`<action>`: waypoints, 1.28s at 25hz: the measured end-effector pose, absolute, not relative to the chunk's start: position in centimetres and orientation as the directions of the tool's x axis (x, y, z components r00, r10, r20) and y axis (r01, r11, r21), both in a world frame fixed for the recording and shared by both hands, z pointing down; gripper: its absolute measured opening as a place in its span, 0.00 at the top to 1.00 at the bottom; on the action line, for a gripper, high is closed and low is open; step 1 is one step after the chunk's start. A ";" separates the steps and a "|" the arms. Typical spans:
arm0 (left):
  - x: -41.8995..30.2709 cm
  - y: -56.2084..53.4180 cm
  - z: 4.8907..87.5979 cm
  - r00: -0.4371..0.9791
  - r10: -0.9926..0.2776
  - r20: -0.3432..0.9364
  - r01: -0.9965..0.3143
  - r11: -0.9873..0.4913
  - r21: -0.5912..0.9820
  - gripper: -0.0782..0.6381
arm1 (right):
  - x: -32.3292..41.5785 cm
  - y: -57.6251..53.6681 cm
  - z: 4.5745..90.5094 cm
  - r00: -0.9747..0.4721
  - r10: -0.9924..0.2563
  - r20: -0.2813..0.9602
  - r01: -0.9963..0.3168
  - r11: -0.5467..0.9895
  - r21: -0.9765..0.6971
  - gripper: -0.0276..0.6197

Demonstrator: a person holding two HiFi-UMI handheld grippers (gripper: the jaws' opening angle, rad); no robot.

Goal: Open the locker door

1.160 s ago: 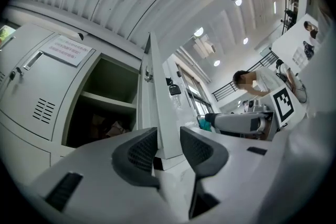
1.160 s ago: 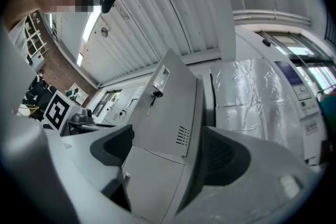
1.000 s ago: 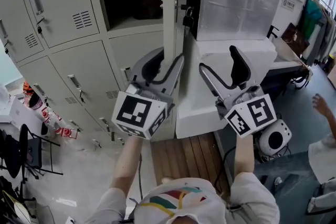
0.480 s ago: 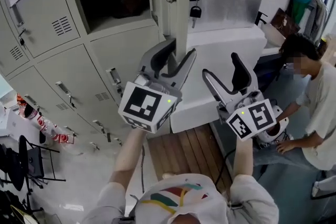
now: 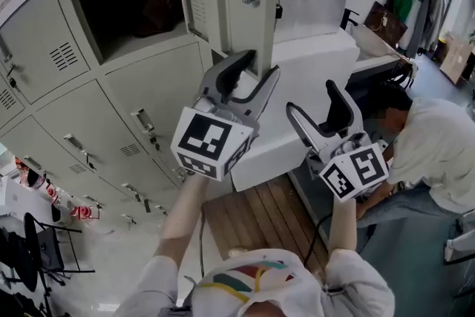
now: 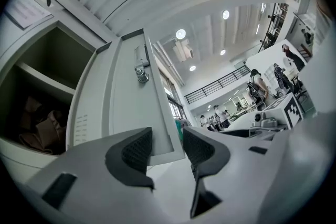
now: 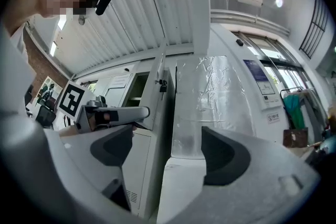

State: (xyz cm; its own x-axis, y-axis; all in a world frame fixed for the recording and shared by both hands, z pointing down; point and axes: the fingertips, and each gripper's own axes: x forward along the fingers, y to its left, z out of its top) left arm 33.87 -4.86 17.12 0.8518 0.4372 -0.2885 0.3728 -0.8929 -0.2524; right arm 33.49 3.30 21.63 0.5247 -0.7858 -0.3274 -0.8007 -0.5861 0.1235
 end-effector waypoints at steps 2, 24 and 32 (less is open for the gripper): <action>34.5 -4.5 17.1 0.846 0.447 -0.291 0.387 -0.890 -0.241 0.65 | 33.8 4.0 21.6 0.533 -0.779 -0.330 -0.797 -0.593 0.112 0.33; 37.1 -3.2 16.8 0.819 0.479 -0.316 0.429 -0.877 -0.216 0.64 | 35.4 5.9 21.8 0.575 -0.755 -0.315 -0.766 -0.632 0.116 0.33; 36.8 -3.4 16.8 0.825 0.474 -0.307 0.423 -0.879 -0.218 0.64 | 35.5 5.2 22.4 0.560 -0.763 -0.323 -0.786 -0.613 0.083 0.33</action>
